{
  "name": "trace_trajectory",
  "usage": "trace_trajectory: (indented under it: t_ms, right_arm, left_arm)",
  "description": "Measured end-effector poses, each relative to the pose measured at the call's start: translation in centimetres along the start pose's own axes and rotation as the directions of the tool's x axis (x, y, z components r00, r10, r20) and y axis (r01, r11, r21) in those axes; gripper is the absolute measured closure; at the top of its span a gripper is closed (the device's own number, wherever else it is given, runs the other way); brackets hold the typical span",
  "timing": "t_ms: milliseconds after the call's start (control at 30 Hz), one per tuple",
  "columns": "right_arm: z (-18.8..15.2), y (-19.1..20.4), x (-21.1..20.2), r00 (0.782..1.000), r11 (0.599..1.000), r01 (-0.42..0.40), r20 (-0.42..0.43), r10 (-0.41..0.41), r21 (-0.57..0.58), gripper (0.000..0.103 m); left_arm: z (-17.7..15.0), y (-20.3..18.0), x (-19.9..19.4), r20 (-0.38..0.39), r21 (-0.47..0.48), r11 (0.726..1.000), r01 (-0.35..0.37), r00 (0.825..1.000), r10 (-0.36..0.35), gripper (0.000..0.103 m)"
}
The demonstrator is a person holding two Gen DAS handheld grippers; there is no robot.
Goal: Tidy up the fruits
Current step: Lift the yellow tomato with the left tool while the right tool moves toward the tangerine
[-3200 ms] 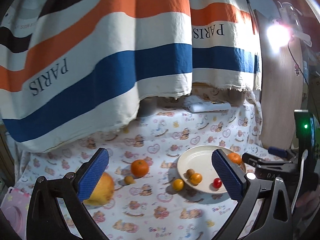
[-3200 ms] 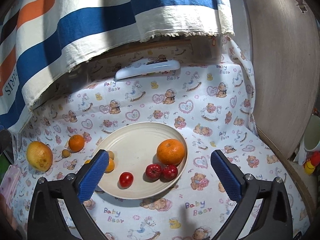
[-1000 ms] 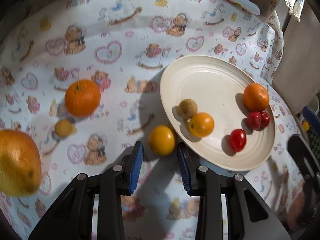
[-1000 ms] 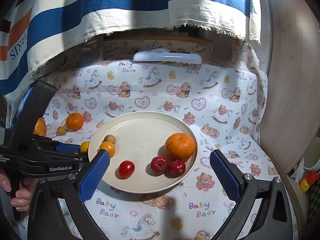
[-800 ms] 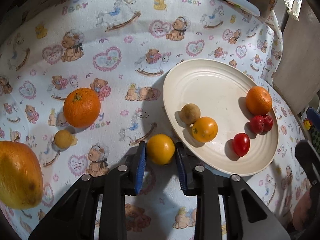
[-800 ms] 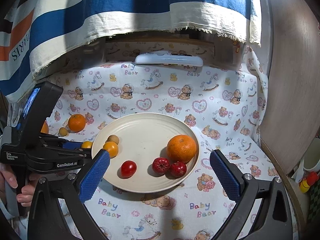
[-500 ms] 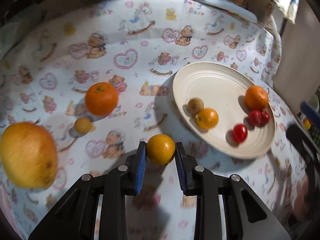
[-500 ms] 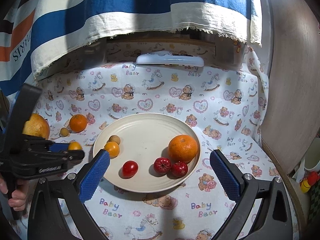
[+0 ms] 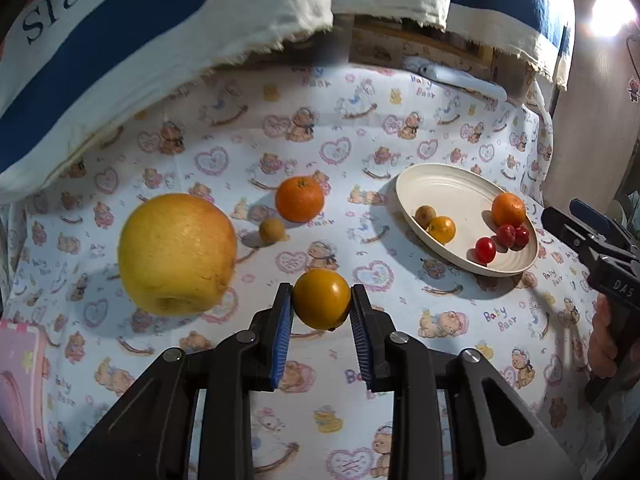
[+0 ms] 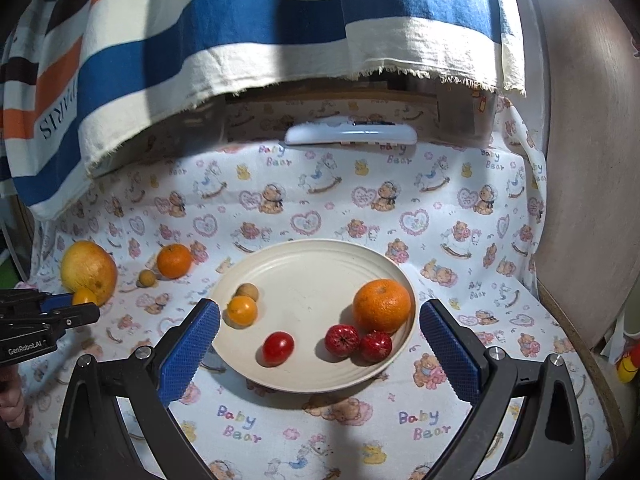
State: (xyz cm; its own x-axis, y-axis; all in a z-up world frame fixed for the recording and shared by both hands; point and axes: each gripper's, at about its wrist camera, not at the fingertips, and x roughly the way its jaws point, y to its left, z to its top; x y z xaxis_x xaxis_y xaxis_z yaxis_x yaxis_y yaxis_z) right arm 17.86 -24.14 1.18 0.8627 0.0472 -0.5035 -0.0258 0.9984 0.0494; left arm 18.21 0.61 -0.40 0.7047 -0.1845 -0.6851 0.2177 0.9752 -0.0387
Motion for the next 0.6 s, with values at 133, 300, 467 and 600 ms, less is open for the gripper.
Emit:
trace_trajectory:
  t_ms: [133, 300, 467, 600]
  right_arm:
    - [0.0, 0.2, -0.2, 1.0, 1.0, -0.024, 0.013, 0.024, -0.001, 0.002]
    - [-0.1, 1.0, -0.4, 1.0, 0.999, 0.0, 0.014, 0.001, -0.034, 0.002]
    - [0.4, 2.4, 0.0, 1.0, 0.998, 0.008, -0.028, -0.01, -0.061, 0.002]
    - [1.4, 4.2, 0.4, 0.999, 0.998, -0.025, -0.05, 0.022, -0.057, 0.002]
  left_arm:
    - [0.2, 0.5, -0.6, 0.011, -0.011, 1.0, 0.002, 1.0, -0.002, 0.076]
    - [0.7, 1.6, -1.1, 0.028, -0.033, 0.999, -0.003, 1.0, 0.004, 0.076]
    - [1.8, 4.2, -1.9, 0.052, -0.099, 0.995, 0.0, 0.999, 0.005, 0.076]
    - [2.2, 6.2, -3.1, 0.08, -0.137, 0.99, -0.016, 0.996, 0.027, 0.076]
